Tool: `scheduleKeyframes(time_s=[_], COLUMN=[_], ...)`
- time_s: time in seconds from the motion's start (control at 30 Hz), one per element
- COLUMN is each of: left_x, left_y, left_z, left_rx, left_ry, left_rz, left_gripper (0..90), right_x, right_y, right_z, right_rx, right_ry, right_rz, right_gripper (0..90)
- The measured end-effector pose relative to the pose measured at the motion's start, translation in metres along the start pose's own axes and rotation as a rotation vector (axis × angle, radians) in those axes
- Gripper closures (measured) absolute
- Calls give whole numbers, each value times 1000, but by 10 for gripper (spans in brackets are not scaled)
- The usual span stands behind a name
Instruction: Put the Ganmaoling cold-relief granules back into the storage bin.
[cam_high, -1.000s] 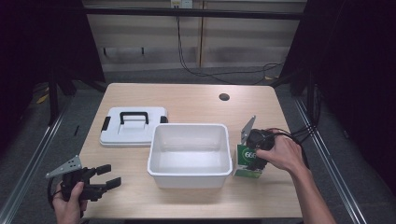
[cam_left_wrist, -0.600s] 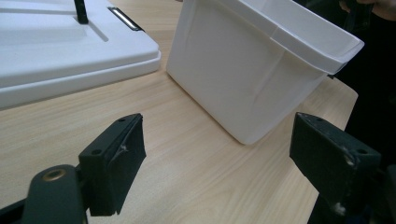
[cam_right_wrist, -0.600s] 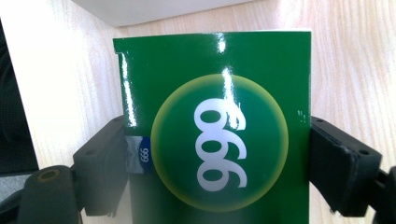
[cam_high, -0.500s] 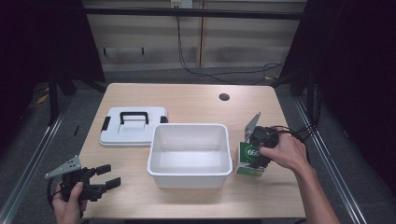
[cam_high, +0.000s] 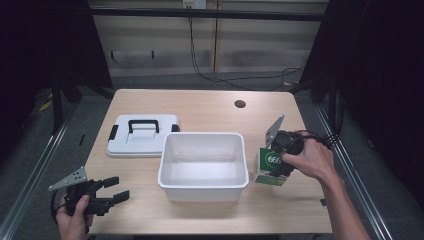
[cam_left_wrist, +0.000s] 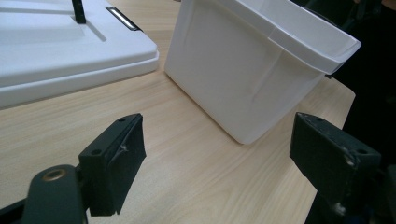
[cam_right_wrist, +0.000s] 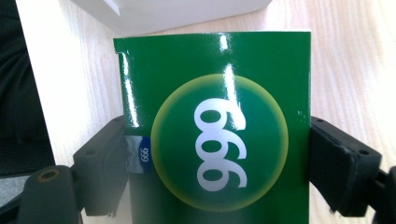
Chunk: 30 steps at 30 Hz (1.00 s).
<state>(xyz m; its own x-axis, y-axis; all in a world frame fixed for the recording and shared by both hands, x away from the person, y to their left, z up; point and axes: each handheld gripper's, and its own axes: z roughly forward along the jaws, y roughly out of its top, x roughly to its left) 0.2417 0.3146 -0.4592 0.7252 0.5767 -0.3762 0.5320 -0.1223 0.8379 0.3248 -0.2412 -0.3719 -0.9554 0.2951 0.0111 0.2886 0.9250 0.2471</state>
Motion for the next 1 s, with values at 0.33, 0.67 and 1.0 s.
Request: scheduleKeyframes(time_s=[0.33,0.67,1.0], left_x=[0,0,0], left_y=[0,0,0], left_z=[-1,0,0], left_rx=[-4,-1,-1], left_ry=[4,3,2], left_rz=[-3,-1,-1], left_gripper=[182,182,182], right_x=[0,3,4], right_y=[6,7,9], right_z=[-13,-35,-51], right_rx=[-7,-46,-85], right_ry=[1,-17,-37], right_rz=[-6,-19,-5], right_gripper=[159,159,159])
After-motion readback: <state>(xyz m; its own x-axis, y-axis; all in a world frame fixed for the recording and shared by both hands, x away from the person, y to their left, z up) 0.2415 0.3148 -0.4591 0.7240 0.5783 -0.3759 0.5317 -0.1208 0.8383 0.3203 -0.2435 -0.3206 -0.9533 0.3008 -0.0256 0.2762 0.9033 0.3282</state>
